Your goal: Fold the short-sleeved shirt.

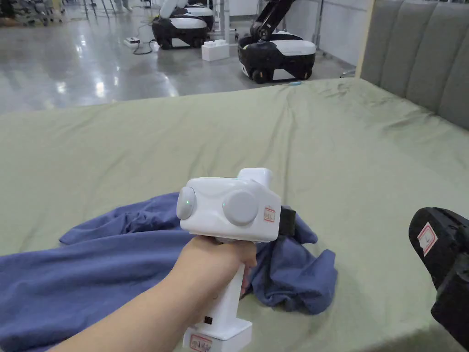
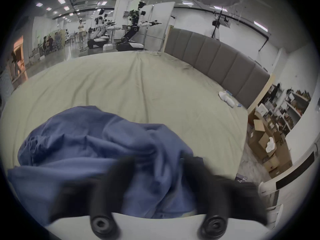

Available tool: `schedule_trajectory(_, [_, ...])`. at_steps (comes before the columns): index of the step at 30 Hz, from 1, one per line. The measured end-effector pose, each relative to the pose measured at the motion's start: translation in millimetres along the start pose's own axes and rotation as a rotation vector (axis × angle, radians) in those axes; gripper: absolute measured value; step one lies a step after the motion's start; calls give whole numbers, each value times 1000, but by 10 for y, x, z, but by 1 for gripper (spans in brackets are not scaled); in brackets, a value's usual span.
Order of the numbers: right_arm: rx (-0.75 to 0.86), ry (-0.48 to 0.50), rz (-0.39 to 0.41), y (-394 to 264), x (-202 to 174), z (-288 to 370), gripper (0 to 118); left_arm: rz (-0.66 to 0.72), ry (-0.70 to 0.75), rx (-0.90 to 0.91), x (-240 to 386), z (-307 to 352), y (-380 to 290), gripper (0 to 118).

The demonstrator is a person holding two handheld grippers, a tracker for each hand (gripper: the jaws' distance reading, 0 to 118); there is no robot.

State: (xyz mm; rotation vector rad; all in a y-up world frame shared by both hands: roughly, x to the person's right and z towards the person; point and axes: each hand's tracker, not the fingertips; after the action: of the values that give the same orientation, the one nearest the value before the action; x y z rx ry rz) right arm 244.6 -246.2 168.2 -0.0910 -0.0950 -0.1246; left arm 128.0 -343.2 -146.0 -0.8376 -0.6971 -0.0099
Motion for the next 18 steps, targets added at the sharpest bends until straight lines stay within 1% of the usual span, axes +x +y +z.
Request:
schedule_trajectory(1, [-3, 10, 3, -2, -35, -34, 9, 16, 2, 21, -89, 131, 3, 118])
schedule_trajectory(2, [-3, 21, 7, -8, -69, -69, 9, 25, -6, 49, -162, 259, -12, 118])
schedule_trajectory(3, [-5, 30, 12, -6, -114, -103, 9, 67, 9, 203, -260, 518, 42, 118])
schedule_trajectory(4, [-5, 40, 15, -4, -161, -133, 9, 45, 4, 220, -333, 718, 27, 118])
schedule_trajectory(7, [1, 79, 29, -3, -310, -203, 9, 65, 65, 365, -640, 1639, -194, 118])
schedule_trajectory(8, [4, 92, 43, -11, -369, -226, 9, 69, 84, 427, -766, 1988, -321, 114])
schedule_trajectory(9, [6, 100, 51, -26, -414, -247, 9, 73, 120, 470, -856, 2272, -484, 94])
schedule_trajectory(10, [3, 112, 55, -44, -455, -274, 9, 76, 173, 525, -958, 2600, -669, 68])
schedule_trajectory(11, [-4, 125, 52, -74, -499, -310, 9, 77, 238, 573, -1049, 2906, -877, 30])
schedule_trajectory(12, [-10, 135, 53, -108, -539, -342, 9, 82, 311, 603, -1122, 3127, -1055, 0])
schedule_trajectory(13, [-26, 150, 63, -156, -589, -387, 9, 90, 411, 635, -1206, 3321, -1267, 0])
schedule_trajectory(14, [-47, 158, 80, -207, -621, -431, 9, 132, 513, 648, -1302, 3523, -1502, 0])
schedule_trajectory(16, [-71, 163, 112, -300, -699, -509, 9, 202, 490, 633, -1503, 3785, -1866, 0])
schedule_trajectory(18, [-103, 179, 117, -352, -754, -596, 9, 305, 504, 594, -1713, 3863, -2167, 0])
